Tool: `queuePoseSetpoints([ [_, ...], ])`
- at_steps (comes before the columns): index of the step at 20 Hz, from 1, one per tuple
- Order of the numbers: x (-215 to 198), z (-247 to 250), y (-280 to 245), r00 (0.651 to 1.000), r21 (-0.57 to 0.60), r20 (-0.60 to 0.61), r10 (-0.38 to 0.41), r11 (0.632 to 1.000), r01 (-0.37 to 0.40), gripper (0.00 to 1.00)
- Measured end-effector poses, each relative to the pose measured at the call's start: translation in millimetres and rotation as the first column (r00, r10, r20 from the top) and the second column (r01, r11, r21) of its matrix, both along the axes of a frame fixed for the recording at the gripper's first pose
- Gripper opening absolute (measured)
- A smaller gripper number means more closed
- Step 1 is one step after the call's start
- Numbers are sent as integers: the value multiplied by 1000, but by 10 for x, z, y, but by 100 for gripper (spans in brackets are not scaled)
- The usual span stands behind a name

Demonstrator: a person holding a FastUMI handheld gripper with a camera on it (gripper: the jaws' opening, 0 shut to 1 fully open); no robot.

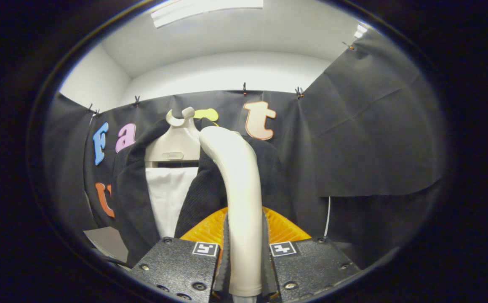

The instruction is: Iron the clothes twice with a garment steamer, once on the left side and once on the right side.

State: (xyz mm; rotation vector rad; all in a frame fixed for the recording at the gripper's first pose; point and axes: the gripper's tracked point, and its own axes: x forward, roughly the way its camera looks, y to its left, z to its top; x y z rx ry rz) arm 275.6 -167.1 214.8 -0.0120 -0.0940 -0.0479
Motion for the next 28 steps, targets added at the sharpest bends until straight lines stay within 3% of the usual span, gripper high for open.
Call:
queuePoseSetpoints([
  [13, -478, -796, -26, 986, -37, -148, -74, 997, 69, 32],
  [19, -645, -1219, -130, 961, -42, -236, -141, 990, 135, 32],
  [28, -917, -1889, -158, 921, -60, -346, -179, 984, 169, 31],
])
